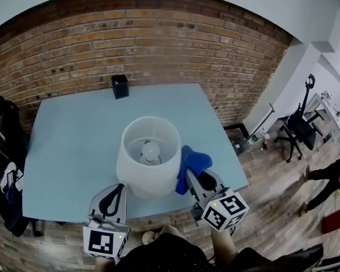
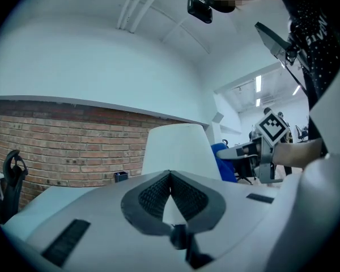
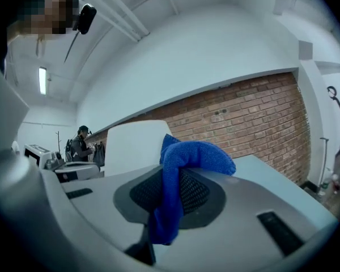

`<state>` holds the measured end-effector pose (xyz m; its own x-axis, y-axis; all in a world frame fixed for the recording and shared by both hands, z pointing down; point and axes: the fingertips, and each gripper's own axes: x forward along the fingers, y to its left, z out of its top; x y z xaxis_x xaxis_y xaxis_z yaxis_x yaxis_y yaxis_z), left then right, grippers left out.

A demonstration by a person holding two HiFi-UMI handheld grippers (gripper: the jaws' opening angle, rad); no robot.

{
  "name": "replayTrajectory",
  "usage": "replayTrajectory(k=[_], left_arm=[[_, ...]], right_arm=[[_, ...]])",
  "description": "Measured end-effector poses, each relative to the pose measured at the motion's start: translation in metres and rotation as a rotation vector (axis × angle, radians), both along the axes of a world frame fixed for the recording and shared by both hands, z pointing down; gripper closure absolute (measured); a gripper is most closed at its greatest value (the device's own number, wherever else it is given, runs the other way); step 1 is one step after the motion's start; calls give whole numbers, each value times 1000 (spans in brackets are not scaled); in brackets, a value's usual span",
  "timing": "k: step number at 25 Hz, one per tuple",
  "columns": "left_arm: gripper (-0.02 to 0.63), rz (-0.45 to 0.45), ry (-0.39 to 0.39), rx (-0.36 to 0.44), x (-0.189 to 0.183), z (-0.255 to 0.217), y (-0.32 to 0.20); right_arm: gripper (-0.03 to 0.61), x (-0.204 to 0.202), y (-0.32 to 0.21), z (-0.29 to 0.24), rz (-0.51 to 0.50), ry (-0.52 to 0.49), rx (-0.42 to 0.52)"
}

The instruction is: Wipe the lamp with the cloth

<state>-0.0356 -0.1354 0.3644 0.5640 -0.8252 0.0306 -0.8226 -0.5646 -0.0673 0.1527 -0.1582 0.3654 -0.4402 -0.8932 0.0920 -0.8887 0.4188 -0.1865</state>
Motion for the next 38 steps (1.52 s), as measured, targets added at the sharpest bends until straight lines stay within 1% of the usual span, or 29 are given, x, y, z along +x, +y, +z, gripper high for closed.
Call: replayTrajectory(k=[2, 7, 13, 15, 17, 19, 22, 24, 26, 27, 29, 34, 36, 38], left_arm=[[605, -5, 7, -2, -2, 0, 0], [605, -24, 21, -4, -5, 0, -3], [606, -58, 27, -16, -12, 4, -9], [606, -71, 28, -17, -16, 0, -12], [606, -86, 26, -14, -21, -5, -14], [606, -107, 24, -10, -27, -11, -19], [606, -134, 22, -1, -33, -16, -25], [605, -141, 17, 0, -35, -17, -28], [606, -145, 7, 0, -35, -16, -32], [604, -148, 0, 2, -36, -16, -34], [606, -156, -14, 5, -37, -16, -39], [605, -179, -14, 8, -41, -19, -59], [606, -186, -7, 11, -38, -20, -63], [606, -187, -7, 12, -35, -20, -66]], right_arm=[[520, 4, -2, 13, 2, 24, -44], [520, 12, -4, 34, -3, -4, -127], [520, 26, -11, 65, 21, 37, -239], [520, 35, -12, 65, 42, 55, -249], [520, 40, -16, 46, 37, 43, -211], [520, 41, -25, 12, -21, -27, -146], [519, 40, -42, -51, -158, -197, -30], [520, 40, -53, -88, -262, -306, 30], [520, 36, -63, -113, -376, -378, 44], [519, 32, -67, -121, -428, -395, 39], [520, 21, -74, -128, -507, -387, 23], [520, -15, -86, -117, -620, -284, -31], [519, -21, -90, -106, -642, -275, -65], [520, -22, -95, -95, -640, -265, -96]])
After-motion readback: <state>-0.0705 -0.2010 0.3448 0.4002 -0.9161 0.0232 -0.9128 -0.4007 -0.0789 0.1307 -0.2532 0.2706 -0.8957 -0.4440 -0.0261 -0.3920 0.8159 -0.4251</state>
